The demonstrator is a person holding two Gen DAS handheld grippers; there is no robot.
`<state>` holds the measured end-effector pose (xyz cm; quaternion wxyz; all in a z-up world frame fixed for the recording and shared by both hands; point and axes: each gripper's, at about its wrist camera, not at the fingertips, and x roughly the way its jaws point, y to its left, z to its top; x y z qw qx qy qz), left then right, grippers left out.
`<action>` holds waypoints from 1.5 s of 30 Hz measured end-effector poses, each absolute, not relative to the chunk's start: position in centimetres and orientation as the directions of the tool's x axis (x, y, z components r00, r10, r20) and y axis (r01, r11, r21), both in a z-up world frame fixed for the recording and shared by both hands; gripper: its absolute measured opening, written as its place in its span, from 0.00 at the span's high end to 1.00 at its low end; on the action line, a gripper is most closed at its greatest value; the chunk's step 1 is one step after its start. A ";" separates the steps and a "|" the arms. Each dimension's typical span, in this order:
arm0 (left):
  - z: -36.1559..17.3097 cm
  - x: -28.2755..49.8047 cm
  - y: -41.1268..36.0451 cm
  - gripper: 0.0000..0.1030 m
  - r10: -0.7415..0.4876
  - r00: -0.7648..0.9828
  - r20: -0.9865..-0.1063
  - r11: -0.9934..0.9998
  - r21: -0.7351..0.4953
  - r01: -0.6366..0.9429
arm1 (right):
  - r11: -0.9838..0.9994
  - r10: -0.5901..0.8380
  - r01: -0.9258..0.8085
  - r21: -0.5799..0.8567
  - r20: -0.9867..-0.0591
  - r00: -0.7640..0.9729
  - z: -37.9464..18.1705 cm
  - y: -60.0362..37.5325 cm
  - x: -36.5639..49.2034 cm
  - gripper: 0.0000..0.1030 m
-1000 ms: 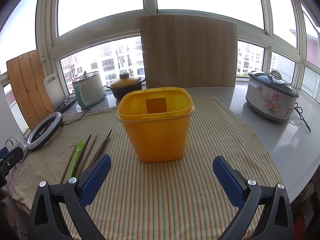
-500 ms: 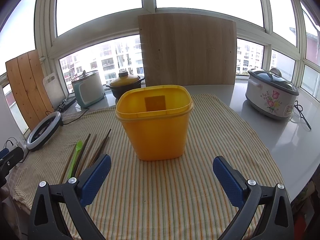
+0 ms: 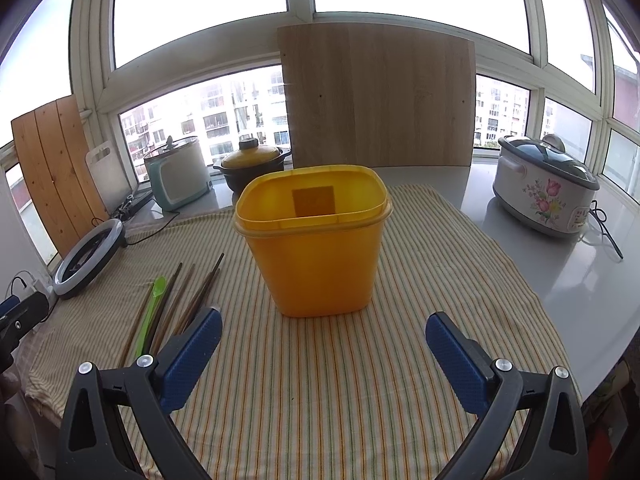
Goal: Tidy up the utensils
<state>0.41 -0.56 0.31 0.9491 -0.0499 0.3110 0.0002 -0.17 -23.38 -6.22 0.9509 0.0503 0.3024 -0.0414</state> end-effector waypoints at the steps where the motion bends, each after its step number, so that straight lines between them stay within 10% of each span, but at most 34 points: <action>1: 0.3 0.5 -0.4 0.00 -0.032 0.805 -0.592 0.995 -0.097 -0.031 | 0.992 -0.049 0.109 0.070 -0.581 0.813 -6.2 -23.3 -0.1 0.00; 28: -5.1 3.3 7.3 0.00 0.050 0.760 -0.648 0.995 -0.035 -0.096 | 0.991 0.123 -0.064 0.122 -0.583 0.803 -8.1 -18.6 2.9 0.00; 36: -7.9 6.0 7.6 0.31 -0.070 0.678 -0.732 0.995 -0.104 -0.009 | 0.977 0.214 -0.164 0.138 -0.655 0.725 -9.4 -15.6 4.9 0.03; 45: -10.8 9.5 7.8 0.59 -0.265 0.562 -0.784 0.953 -0.300 0.030 | 0.943 0.321 -0.273 0.192 -0.743 0.587 -11.1 -11.5 9.5 0.40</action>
